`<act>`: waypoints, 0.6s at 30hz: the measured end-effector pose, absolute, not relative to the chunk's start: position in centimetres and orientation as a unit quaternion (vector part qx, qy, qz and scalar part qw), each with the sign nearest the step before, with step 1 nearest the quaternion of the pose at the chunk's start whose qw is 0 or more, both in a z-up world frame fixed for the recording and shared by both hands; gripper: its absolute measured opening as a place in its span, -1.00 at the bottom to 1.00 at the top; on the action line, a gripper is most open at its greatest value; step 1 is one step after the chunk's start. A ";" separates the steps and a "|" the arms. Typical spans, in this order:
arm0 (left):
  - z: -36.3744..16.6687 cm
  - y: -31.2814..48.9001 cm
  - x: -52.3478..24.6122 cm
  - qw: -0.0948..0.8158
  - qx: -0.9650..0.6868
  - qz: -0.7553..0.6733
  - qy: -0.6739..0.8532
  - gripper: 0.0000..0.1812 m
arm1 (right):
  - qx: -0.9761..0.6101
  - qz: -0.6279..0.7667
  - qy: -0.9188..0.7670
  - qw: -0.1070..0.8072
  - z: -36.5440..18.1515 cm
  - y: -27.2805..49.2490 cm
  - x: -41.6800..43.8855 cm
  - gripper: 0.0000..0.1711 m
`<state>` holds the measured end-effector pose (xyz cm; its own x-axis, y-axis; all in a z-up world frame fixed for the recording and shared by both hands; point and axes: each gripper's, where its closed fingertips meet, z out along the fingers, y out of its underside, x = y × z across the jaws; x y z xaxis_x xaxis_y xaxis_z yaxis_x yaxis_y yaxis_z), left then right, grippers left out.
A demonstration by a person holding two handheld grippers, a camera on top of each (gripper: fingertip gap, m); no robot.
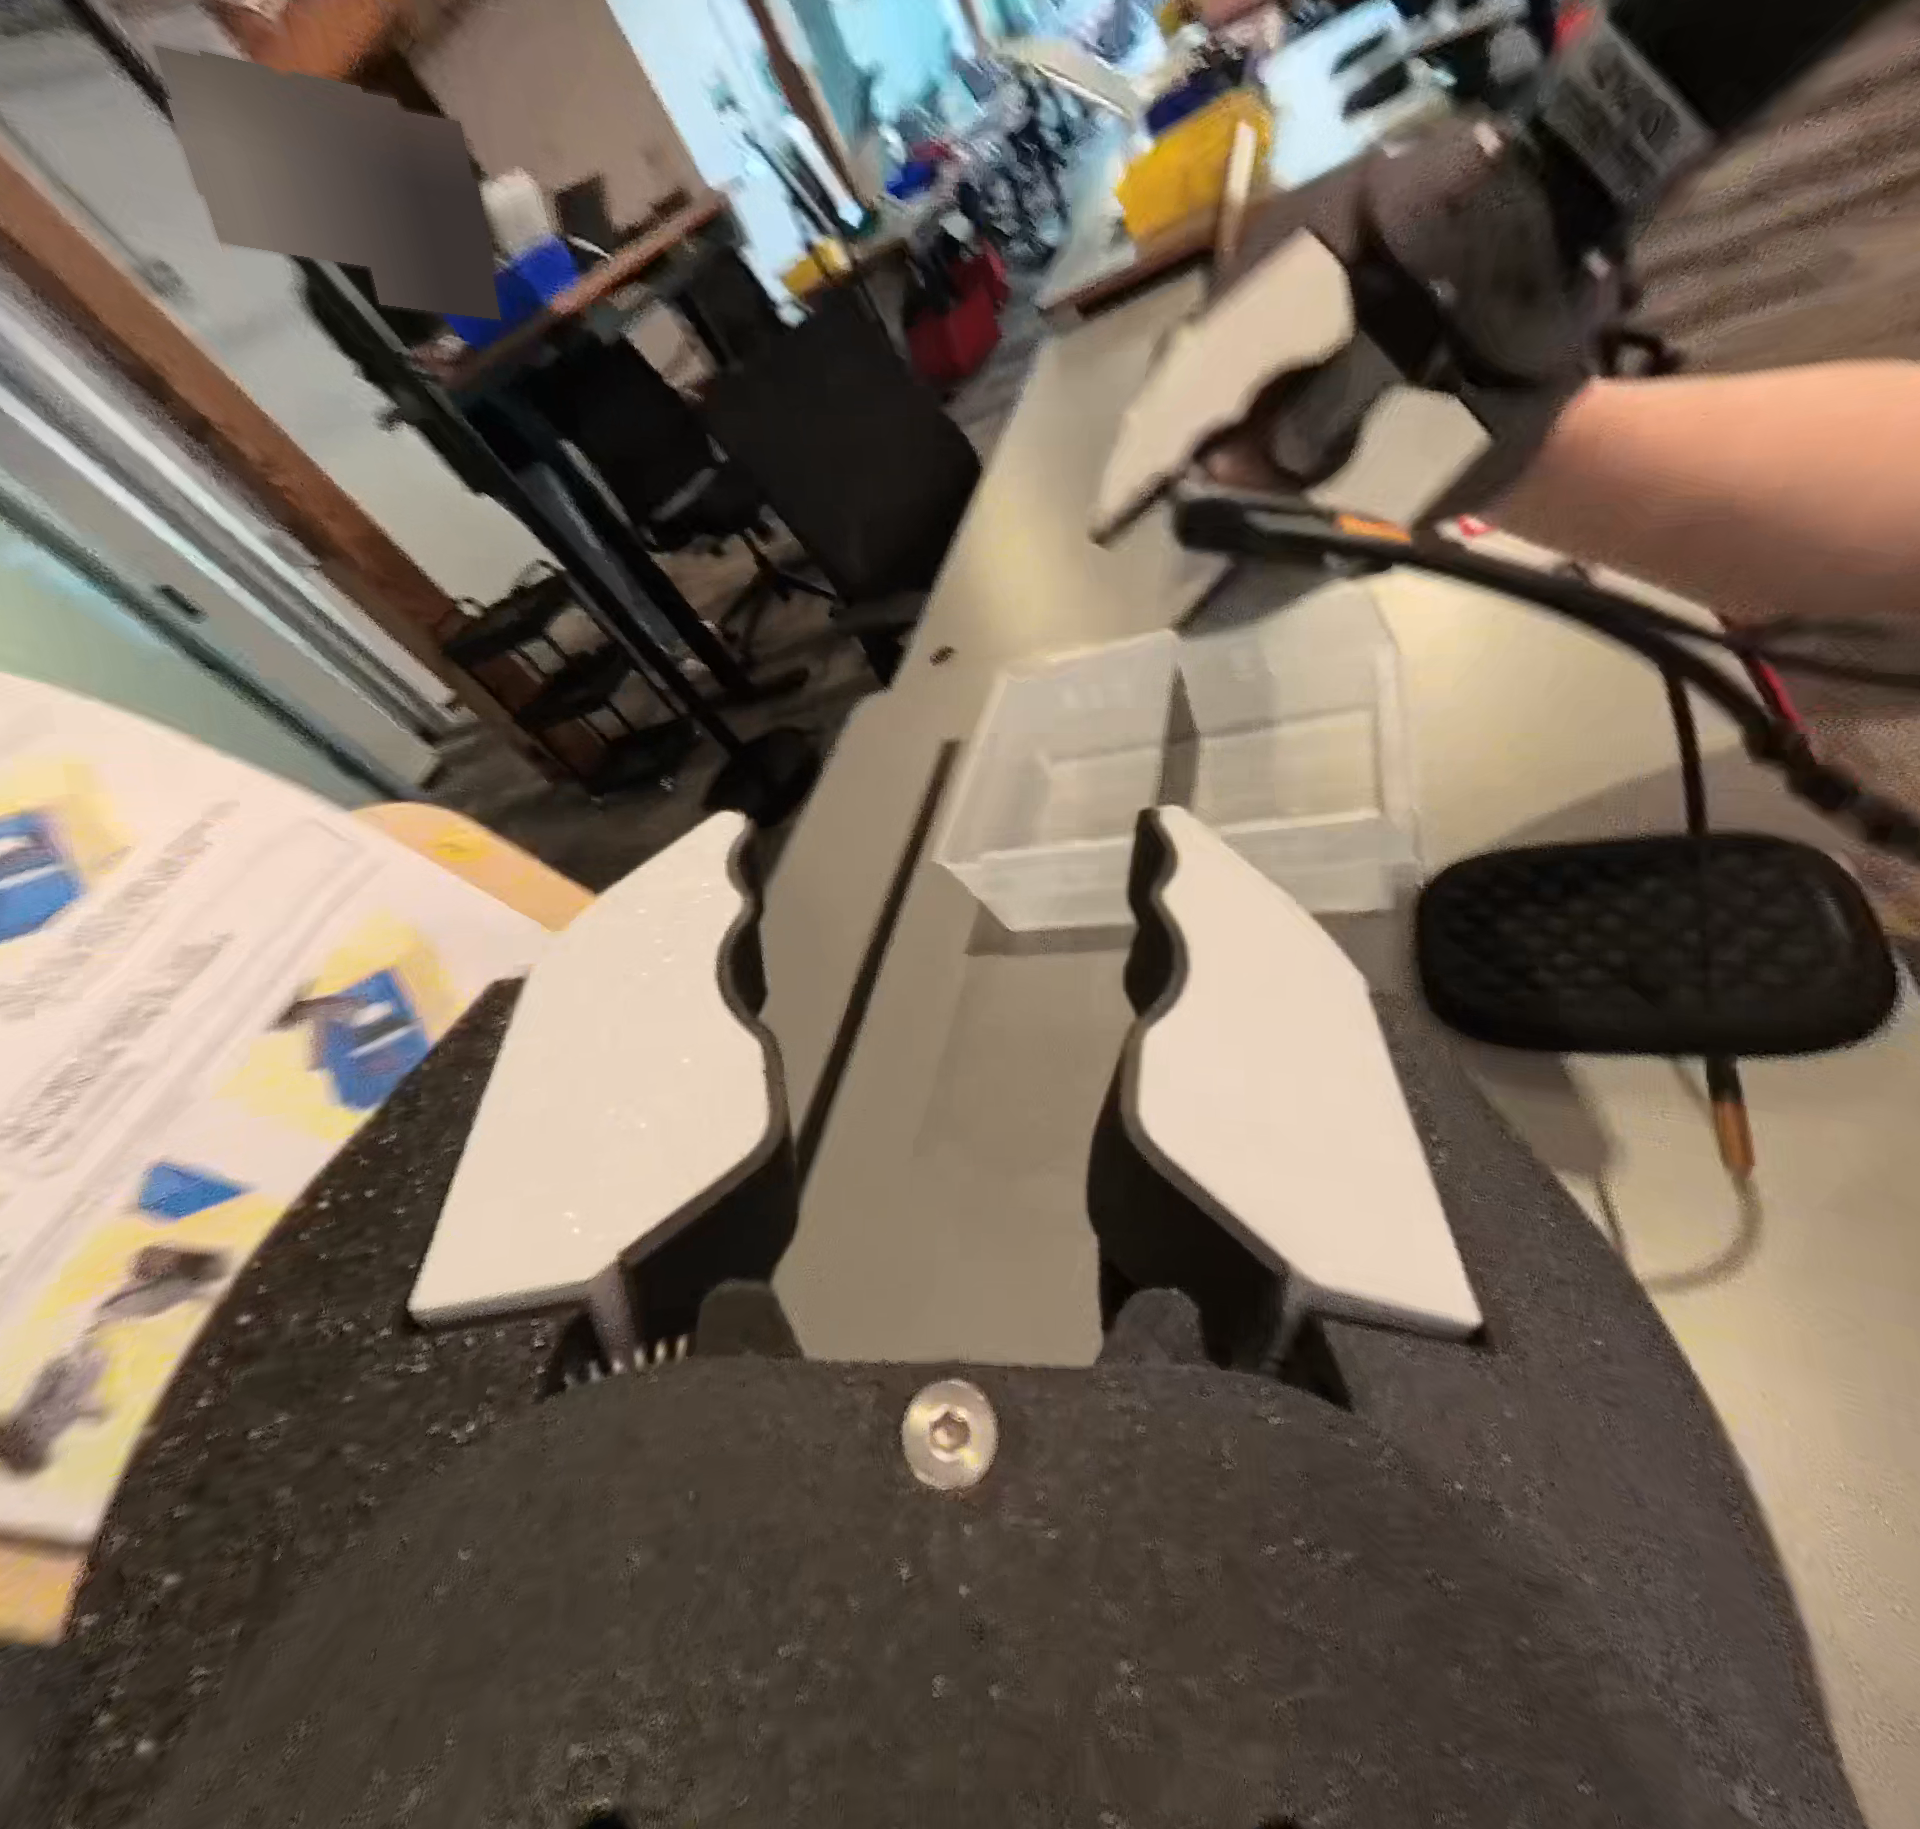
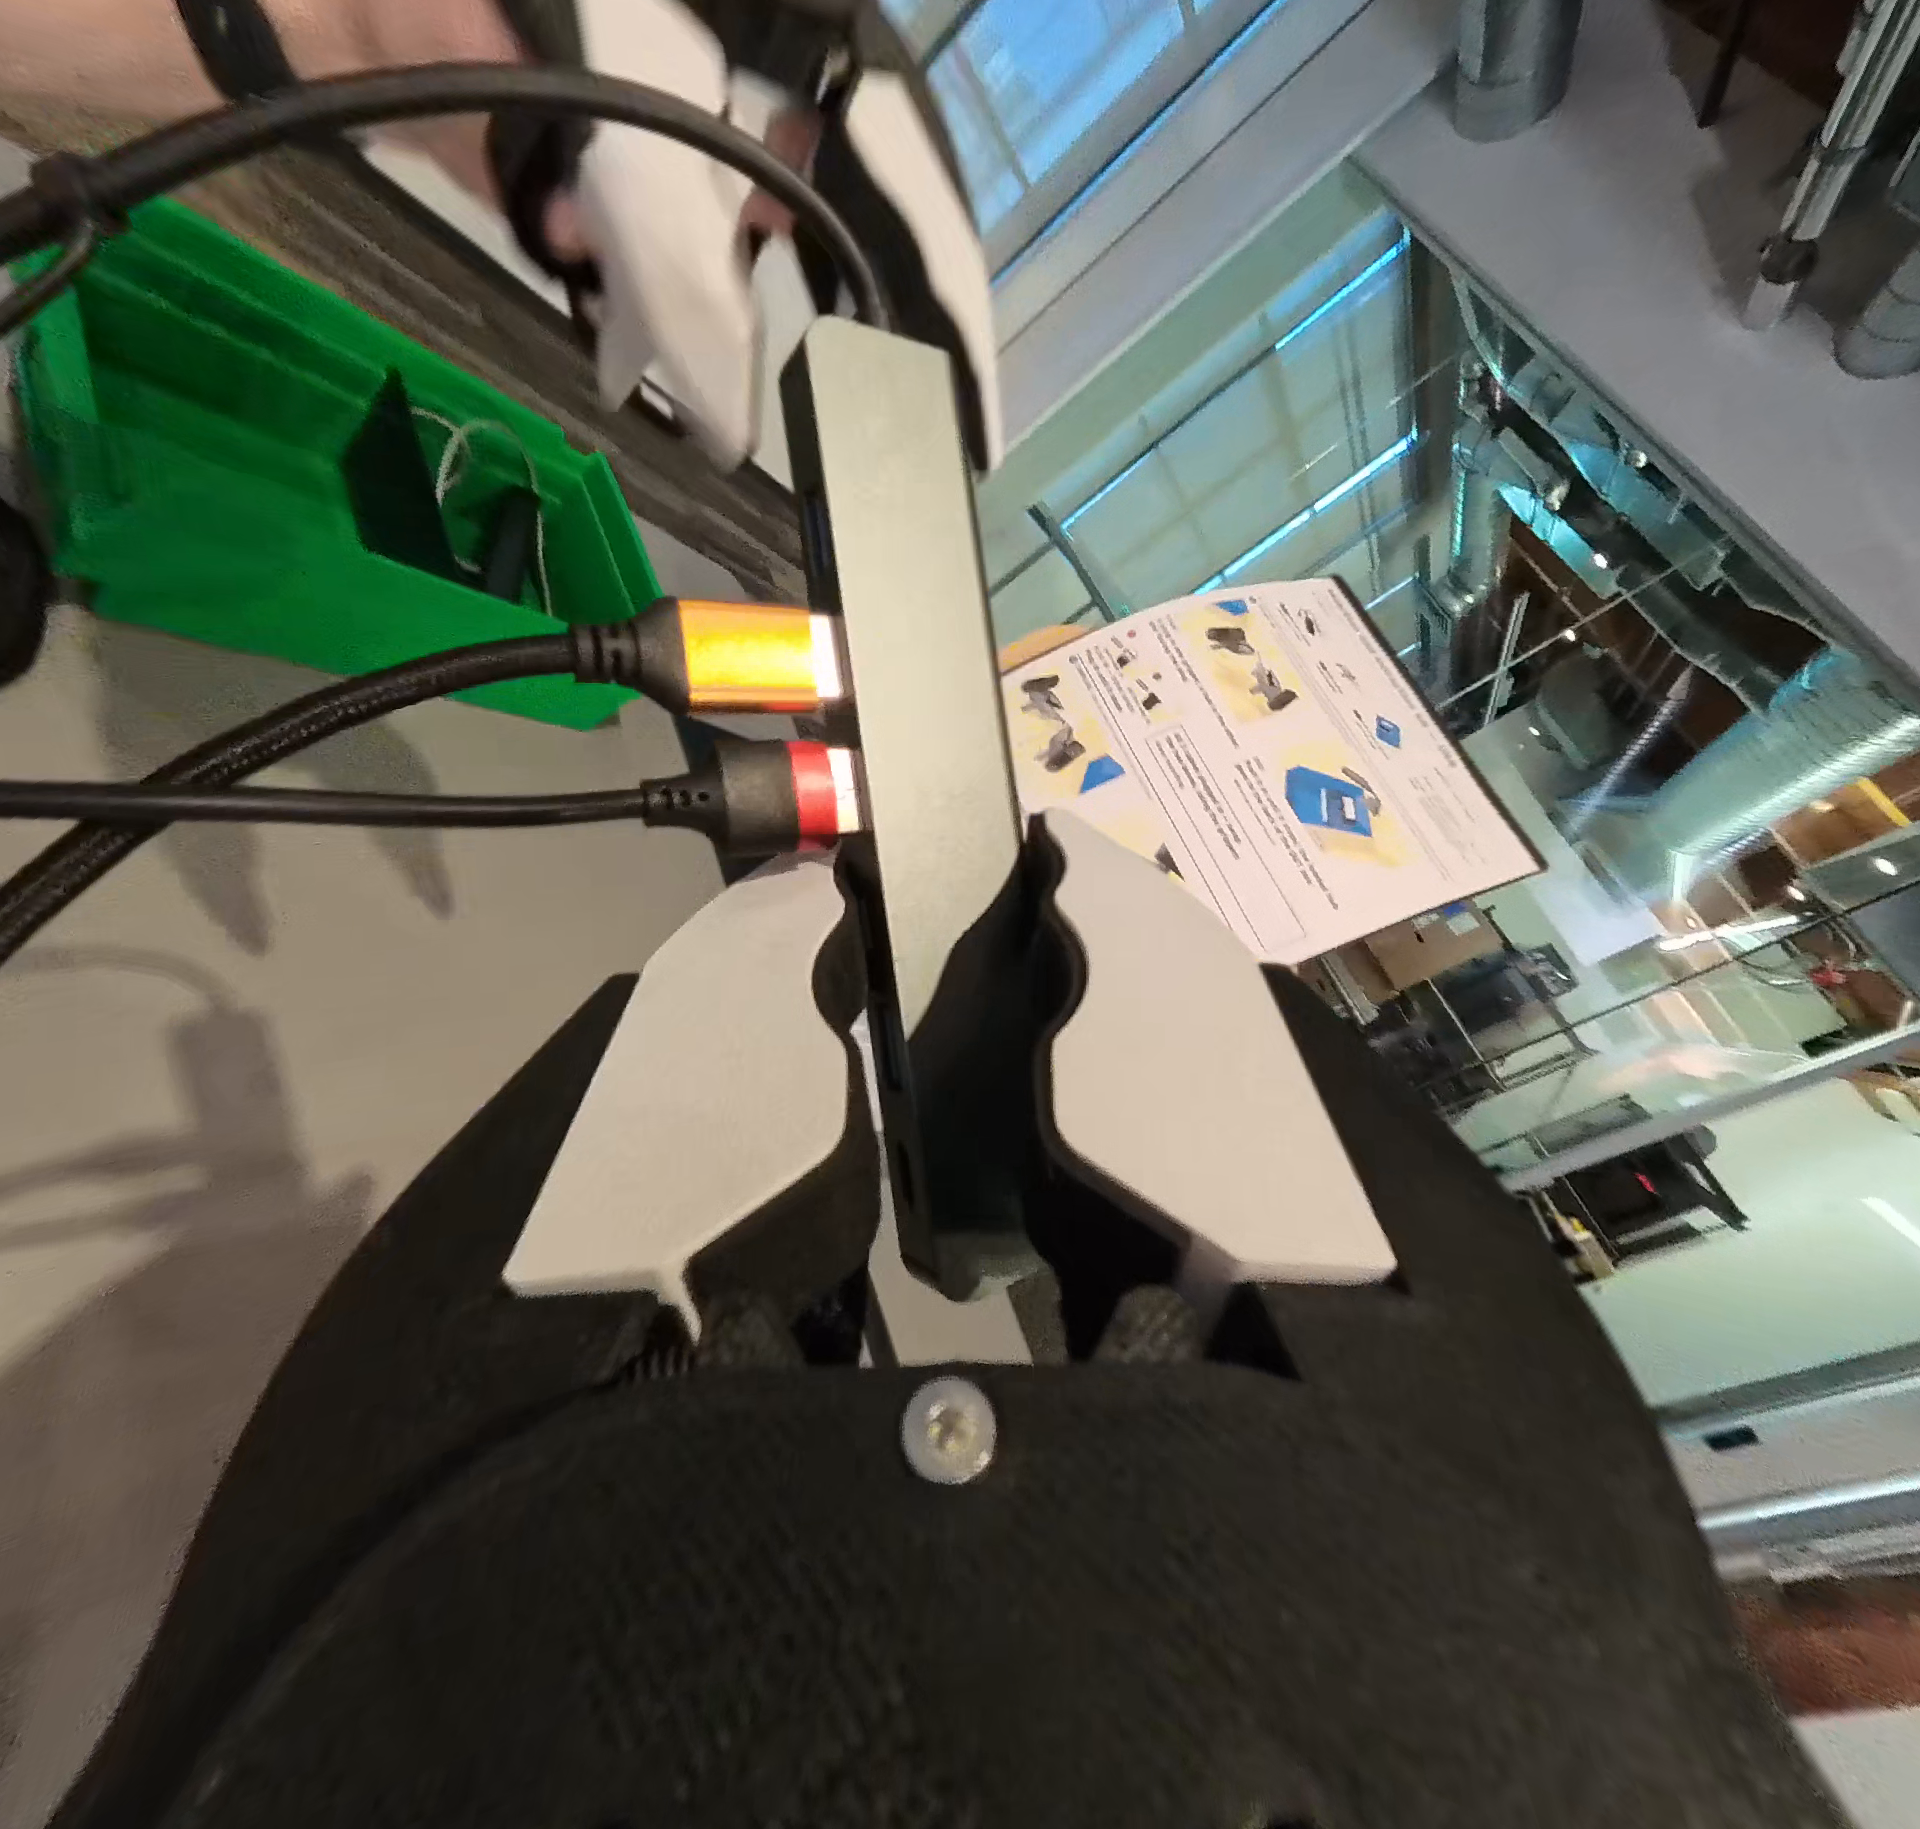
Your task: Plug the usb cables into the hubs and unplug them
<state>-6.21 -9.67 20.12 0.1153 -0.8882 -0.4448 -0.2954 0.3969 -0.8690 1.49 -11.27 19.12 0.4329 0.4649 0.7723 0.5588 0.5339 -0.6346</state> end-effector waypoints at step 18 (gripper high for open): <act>19.6 -14.6 -1.5 0.560 -0.410 -0.354 0.627 -0.64 | -0.495 -0.029 -0.570 0.656 17.8 -11.1 -0.1 -0.67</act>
<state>-1.51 -14.60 19.64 -0.0375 -0.9103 -0.4122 -0.1185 0.4136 -0.9027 -0.06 -11.07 17.75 0.3496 0.5258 0.7755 0.6010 0.5092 -0.6161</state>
